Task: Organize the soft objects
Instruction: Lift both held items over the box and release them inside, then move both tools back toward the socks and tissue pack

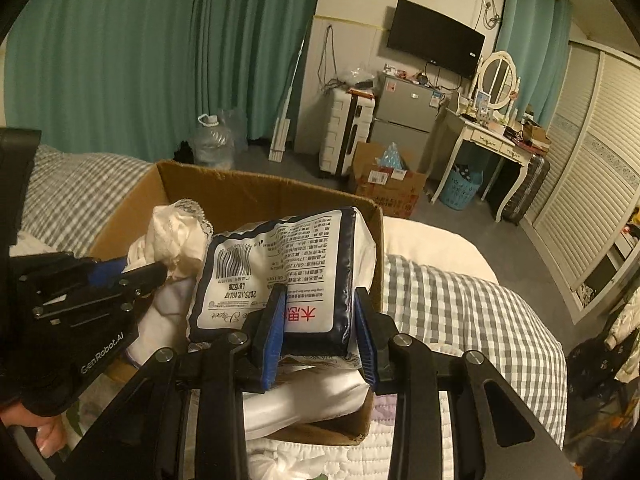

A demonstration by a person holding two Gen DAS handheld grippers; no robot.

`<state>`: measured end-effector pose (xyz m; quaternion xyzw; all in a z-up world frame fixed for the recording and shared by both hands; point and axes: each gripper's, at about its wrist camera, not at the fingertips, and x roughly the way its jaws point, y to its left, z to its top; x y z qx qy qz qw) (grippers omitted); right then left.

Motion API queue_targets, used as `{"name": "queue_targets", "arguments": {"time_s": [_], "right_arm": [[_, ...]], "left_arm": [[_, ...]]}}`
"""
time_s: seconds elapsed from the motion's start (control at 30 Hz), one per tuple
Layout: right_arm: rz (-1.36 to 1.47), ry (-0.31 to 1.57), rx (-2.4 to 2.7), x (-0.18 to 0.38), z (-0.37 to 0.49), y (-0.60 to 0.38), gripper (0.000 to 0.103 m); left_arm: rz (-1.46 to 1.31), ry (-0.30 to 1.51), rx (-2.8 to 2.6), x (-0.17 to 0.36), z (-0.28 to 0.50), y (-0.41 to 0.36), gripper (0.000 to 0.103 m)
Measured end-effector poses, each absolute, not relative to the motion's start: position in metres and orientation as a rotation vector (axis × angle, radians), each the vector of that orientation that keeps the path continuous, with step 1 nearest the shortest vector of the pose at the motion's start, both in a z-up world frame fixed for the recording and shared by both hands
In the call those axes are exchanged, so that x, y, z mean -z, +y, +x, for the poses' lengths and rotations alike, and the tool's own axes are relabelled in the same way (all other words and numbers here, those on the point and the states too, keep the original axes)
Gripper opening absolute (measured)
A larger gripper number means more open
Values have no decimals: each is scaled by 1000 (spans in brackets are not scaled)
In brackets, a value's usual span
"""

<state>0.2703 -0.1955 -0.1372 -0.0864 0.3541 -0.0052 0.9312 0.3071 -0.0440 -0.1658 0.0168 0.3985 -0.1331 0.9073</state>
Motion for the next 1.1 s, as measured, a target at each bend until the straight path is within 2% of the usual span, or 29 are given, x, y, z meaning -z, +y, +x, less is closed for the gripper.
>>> {"name": "queue_targets", "arguments": {"time_s": [0.07,0.13,0.2,0.3,0.6,0.67,0.73,0.83,0.9,0.97,1.1], "right_arm": [[-164,719,8,136,266,-194,38],[-151,716,5,131,262,-197,42],[-152,704,4,122,255,-198,44],[-155,663,18,104,239,-198,47],[-92,531,31,25,180,-212,54],[-83,495,29,7,161,-213,60],[-80,466,27,-9,144,-212,62],[-73,416,21,-36,112,-208,65],[-69,387,14,-50,93,-205,77],[-67,344,15,-67,71,-202,86],[-62,293,12,-94,36,-196,96]], "left_arm": [[20,839,258,164,309,-42,26],[15,829,243,156,306,-38,42],[7,802,244,144,302,-34,44],[27,756,223,124,292,-32,55],[6,620,220,53,238,-5,57],[-7,588,220,34,222,1,65],[-16,541,214,17,204,8,78],[-16,484,198,-8,180,14,79],[-25,455,198,-24,161,19,79],[-37,423,199,-39,142,26,79],[-43,367,194,-61,107,35,81]]}}
